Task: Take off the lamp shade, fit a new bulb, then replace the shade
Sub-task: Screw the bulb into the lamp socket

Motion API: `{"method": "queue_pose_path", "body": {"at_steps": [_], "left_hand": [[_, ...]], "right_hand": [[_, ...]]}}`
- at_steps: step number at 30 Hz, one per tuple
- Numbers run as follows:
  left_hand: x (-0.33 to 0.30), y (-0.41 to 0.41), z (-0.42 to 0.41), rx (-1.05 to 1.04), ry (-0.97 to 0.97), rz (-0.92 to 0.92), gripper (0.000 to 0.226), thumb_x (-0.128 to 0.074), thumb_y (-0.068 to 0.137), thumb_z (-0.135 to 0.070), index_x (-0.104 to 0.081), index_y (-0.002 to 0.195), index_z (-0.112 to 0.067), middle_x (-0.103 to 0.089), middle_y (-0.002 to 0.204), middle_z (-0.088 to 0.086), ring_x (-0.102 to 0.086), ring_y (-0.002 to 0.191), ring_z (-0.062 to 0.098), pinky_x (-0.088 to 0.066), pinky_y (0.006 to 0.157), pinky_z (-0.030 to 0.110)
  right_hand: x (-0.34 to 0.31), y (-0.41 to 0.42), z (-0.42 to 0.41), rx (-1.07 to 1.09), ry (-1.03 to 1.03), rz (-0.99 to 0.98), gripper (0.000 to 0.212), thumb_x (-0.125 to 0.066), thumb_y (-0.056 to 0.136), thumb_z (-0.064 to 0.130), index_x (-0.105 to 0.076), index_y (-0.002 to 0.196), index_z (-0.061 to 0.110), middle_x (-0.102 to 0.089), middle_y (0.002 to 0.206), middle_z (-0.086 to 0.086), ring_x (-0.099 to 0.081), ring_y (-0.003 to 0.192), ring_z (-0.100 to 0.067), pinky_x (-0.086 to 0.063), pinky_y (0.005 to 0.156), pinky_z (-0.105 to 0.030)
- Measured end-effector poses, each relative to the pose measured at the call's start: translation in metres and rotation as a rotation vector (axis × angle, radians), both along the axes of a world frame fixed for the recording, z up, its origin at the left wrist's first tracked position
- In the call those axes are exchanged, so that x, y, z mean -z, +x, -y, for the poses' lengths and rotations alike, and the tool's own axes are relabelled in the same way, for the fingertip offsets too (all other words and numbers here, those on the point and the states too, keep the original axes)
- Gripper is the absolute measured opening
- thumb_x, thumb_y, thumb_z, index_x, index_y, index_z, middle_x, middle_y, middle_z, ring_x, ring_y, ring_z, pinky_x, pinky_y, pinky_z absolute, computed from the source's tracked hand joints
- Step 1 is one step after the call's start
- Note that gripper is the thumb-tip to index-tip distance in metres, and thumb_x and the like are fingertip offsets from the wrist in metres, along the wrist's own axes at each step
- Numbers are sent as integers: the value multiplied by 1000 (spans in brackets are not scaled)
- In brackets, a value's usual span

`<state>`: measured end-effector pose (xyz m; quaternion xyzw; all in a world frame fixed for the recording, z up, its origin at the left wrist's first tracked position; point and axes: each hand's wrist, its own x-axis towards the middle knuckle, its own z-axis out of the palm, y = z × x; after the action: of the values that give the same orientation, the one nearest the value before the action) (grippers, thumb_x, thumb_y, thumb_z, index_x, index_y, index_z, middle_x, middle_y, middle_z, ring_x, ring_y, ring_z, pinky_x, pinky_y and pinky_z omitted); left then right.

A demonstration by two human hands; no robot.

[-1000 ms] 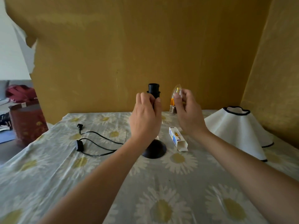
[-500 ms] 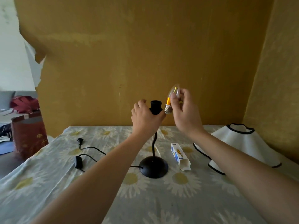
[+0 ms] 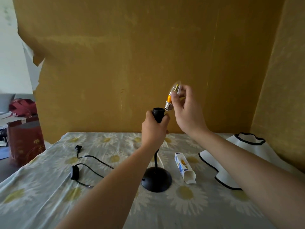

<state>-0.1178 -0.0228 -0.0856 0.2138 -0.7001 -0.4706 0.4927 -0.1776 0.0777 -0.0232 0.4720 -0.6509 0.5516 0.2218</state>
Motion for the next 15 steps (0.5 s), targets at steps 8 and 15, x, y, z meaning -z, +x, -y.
{"method": "queue_pose_path", "body": {"at_steps": [8, 15], "left_hand": [[11, -7, -3, -101, -37, -29, 28, -65, 90, -42, -51, 93, -19, -61, 74, -5, -53, 56, 12, -40, 51, 28], [15, -13, 0, -96, -31, -62, 30, -67, 88, -44, -48, 90, -20, -61, 72, -5, -51, 55, 14, -41, 51, 30]], "right_hand": [[-15, -2, 18, -113, 71, 49, 33, -49, 106, 35, -55, 126, 10, -69, 110, -1, -67, 97, -18, -51, 84, -29], [-17, -4, 27, -131, 139, 39, 37, -51, 106, 28, -48, 140, 15, -66, 117, -2, -70, 95, -17, -54, 86, -30]]}}
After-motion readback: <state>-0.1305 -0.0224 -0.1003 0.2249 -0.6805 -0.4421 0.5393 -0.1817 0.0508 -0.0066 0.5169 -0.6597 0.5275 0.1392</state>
